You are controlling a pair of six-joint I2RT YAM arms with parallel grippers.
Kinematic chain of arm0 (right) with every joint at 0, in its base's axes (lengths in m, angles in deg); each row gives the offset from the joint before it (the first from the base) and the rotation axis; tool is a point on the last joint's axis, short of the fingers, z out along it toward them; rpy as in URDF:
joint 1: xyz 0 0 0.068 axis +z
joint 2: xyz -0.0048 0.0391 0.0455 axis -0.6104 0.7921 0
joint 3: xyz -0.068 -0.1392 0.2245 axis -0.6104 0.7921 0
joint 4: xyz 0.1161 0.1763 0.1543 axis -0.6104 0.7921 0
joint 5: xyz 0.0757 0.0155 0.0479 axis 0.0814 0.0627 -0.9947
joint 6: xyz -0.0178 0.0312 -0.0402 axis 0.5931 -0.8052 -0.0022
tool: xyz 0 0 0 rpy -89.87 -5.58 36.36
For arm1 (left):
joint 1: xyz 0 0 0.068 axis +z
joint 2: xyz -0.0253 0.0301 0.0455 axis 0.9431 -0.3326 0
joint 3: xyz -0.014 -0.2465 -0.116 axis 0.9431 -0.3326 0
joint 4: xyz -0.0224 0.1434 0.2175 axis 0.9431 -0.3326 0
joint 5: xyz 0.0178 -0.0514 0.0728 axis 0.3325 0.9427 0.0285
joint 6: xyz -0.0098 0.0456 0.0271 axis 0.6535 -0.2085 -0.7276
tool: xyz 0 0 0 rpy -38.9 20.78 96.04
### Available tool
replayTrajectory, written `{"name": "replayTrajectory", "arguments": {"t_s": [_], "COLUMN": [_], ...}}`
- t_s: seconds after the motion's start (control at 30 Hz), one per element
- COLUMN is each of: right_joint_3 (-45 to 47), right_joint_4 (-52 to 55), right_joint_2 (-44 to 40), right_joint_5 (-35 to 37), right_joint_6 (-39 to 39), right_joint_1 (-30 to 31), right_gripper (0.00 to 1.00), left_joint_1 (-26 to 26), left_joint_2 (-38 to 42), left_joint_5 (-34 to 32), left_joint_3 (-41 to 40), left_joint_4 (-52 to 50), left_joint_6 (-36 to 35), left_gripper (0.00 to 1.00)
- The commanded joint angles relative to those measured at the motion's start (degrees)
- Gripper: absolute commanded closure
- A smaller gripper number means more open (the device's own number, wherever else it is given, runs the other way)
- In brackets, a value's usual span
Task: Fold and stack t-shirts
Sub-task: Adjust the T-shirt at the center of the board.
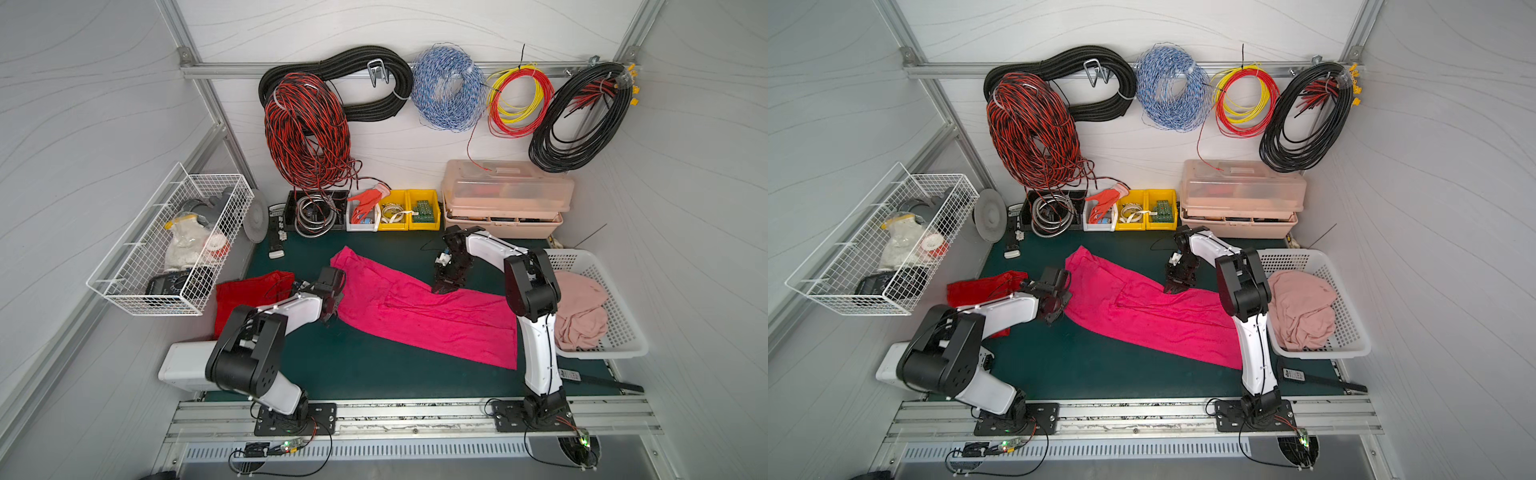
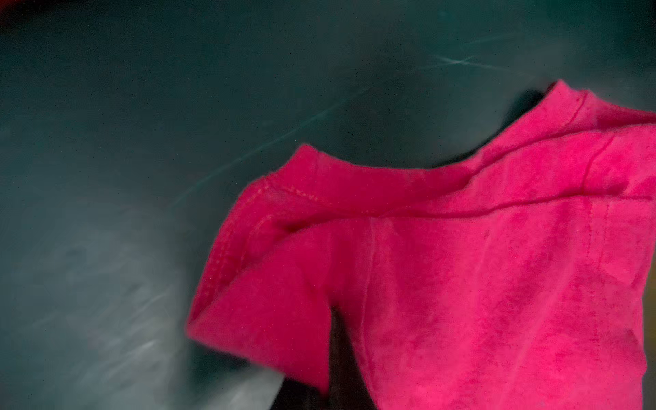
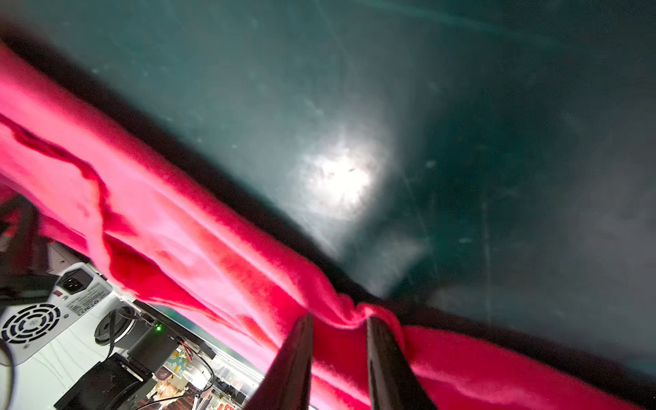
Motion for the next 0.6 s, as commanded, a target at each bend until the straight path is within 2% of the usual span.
{"name": "replayTrajectory", "arguments": {"t_s": [0.0, 0.17, 0.3, 0.4, 0.47, 0.57], "right_joint_3": [4.0, 7.6, 5.5, 1.3, -1.3, -1.0], "right_joint_4": [3.7, 3.2, 4.5, 5.3, 5.4, 2.6], "right_joint_2": [-0.8, -3.1, -2.4, -1.2, -1.0, -1.8], "right_joint_5": [2.9, -1.2, -7.1, -12.0, -12.5, -15.4], "right_joint_6": [-1.7, -8.2, -12.4, -14.9, -16.1, -17.2], "right_joint_1": [1.8, 7.6, 14.5, 19.9, 22.3, 22.4], "right_gripper": [0.71, 0.71, 0.71, 0.71, 0.7, 0.7], "left_joint_1": [1.9, 5.8, 6.2, 6.0, 6.0, 5.9], "left_joint_2": [-8.9, -24.8, -35.5, -39.9, -41.7, -41.3], "left_joint_5": [8.1, 16.4, 21.4, 23.8, 25.1, 27.0], "left_joint_3": [8.7, 32.3, 48.3, 55.5, 58.9, 57.6], "left_joint_4": [-0.8, -9.6, -13.4, -13.5, -15.0, -12.9], "left_joint_6": [-6.1, -14.3, -17.5, -17.8, -18.1, -18.6], "left_gripper": [1.0, 1.0, 1.0, 1.0, 1.0, 1.0]}}
